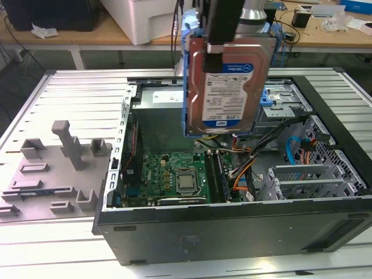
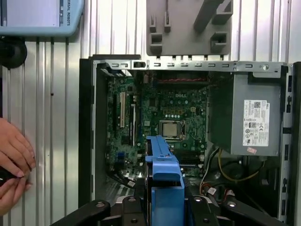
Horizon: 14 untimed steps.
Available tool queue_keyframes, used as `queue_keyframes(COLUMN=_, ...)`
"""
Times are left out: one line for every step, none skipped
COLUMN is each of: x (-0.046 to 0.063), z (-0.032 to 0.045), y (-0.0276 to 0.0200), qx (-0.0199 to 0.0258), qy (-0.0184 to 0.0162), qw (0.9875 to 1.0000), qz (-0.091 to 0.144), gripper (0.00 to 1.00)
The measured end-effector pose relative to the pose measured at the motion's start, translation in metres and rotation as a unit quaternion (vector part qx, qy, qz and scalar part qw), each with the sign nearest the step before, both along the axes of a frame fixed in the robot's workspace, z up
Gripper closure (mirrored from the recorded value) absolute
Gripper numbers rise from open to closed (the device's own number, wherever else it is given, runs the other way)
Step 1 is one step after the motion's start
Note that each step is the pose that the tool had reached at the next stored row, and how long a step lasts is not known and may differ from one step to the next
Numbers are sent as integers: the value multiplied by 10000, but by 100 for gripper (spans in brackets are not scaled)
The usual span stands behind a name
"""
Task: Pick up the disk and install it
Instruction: 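Pick up the disk, then insert the disk into the insertion slot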
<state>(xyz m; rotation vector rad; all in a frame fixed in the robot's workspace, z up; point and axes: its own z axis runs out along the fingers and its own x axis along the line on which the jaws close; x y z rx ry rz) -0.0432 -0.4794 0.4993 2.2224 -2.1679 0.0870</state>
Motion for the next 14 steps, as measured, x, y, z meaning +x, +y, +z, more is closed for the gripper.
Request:
queue_keyframes(x=42, z=0, y=-18, qx=2, qy=0, qw=10000, qz=0, gripper=64)
queue_keyframes(x=86, z=0, y=-33, qx=3, qy=0, qw=10000, qz=0, gripper=64)
queue_keyframes(x=89, z=0, y=-33, qx=3, qy=0, qw=10000, qz=0, gripper=64)
queue_keyframes(x=90, z=0, y=-34, qx=3, qy=0, qw=10000, qz=0, gripper=64)
queue_keyframes(x=93, z=0, y=-34, qx=3, qy=0, qw=10000, qz=0, gripper=64)
queue_keyframes(x=95, z=0, y=-34, qx=3, qy=0, qw=10000, qz=0, gripper=64)
queue_keyframes(x=95, z=0, y=-34, qx=3, qy=0, qw=10000, qz=0, gripper=64)
queue_keyframes(x=95, z=0, y=-34, qx=3, qy=0, qw=10000, qz=0, gripper=64)
queue_keyframes(x=96, z=0, y=-34, qx=3, qy=0, qw=10000, qz=0, gripper=64)
queue_keyframes(x=96, z=0, y=-34, qx=3, qy=0, qw=10000, qz=0, gripper=64)
queue_keyframes(x=96, z=0, y=-34, qx=3, qy=0, qw=10000, qz=0, gripper=64)
queue_keyframes(x=97, z=0, y=-34, qx=3, qy=0, qw=10000, qz=0, gripper=64)
queue_keyframes(x=98, z=0, y=-36, qx=3, qy=0, qw=10000, qz=0, gripper=64)
queue_keyframes(x=98, z=0, y=-45, qx=14, qy=0, qw=10000, qz=0, gripper=64)
